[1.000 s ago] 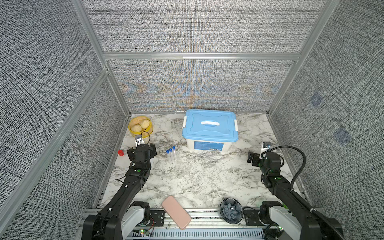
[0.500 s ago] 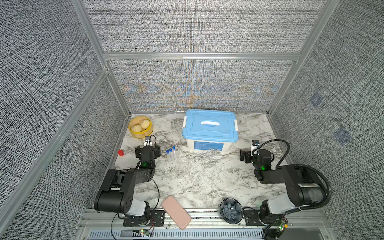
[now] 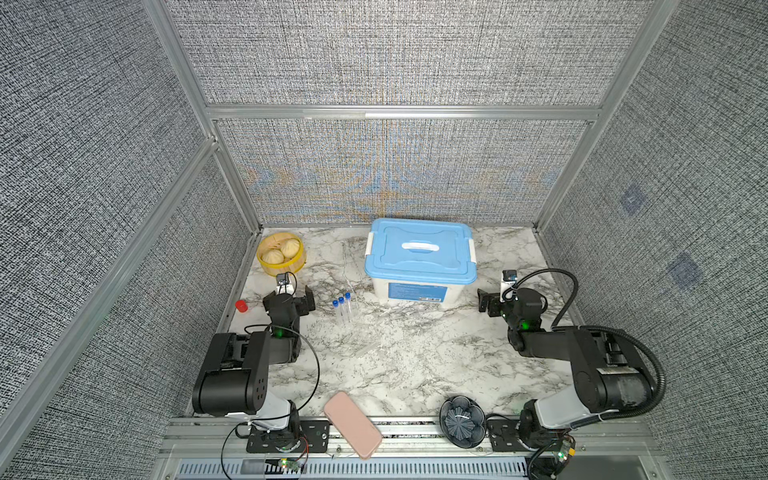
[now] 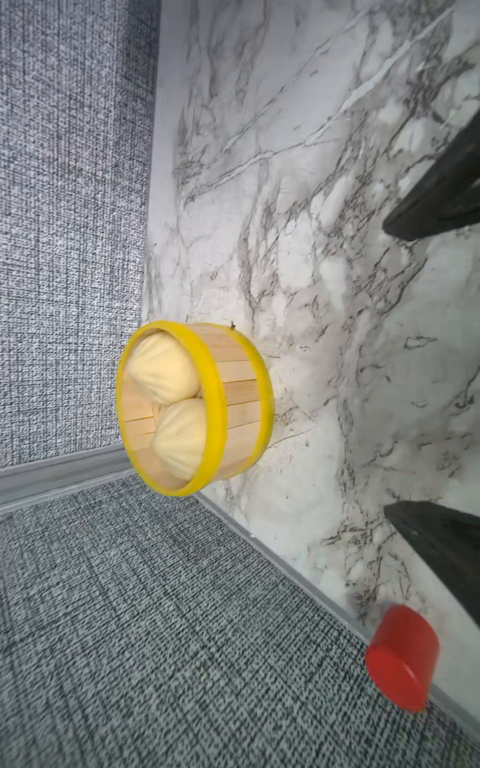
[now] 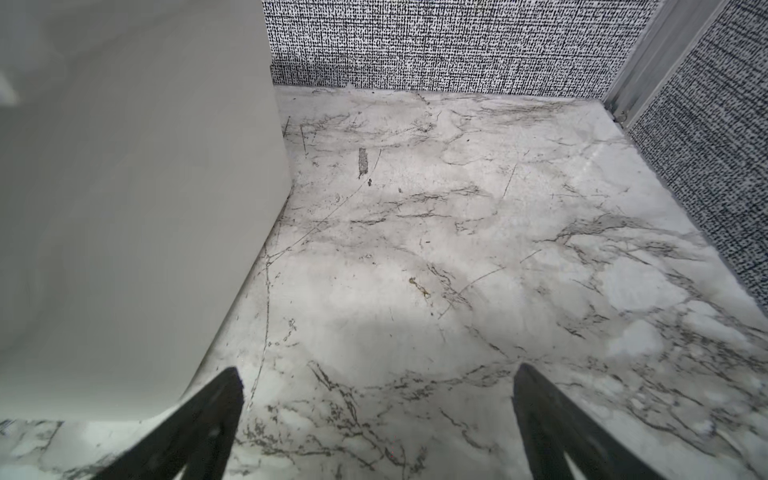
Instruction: Organize the chemistry lab equipment
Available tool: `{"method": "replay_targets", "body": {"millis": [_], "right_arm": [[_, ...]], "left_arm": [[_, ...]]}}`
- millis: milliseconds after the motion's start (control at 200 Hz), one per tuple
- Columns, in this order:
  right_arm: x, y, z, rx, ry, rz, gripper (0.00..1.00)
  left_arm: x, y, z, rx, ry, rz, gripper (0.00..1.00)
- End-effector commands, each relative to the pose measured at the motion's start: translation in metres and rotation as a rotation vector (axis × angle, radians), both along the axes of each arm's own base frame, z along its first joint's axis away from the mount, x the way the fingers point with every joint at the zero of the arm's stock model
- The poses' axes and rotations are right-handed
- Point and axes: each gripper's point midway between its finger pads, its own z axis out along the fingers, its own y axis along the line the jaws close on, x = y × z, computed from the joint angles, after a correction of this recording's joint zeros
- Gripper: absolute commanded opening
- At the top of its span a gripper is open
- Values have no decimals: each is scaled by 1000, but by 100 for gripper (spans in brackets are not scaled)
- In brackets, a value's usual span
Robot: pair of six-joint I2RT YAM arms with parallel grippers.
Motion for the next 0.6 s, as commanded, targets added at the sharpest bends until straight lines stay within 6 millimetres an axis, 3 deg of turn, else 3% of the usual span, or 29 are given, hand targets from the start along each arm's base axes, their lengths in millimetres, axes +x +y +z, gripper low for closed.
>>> {"method": "replay_targets", "body": {"millis": [0, 595], "right_arm": [[2, 0, 2, -4, -8, -2, 99], [2, 0, 3, -7, -15, -4, 99]], "left_arm": [[4, -2, 13, 0, -49, -13, 99], [4, -2, 13, 5, -61, -17, 99]]}}
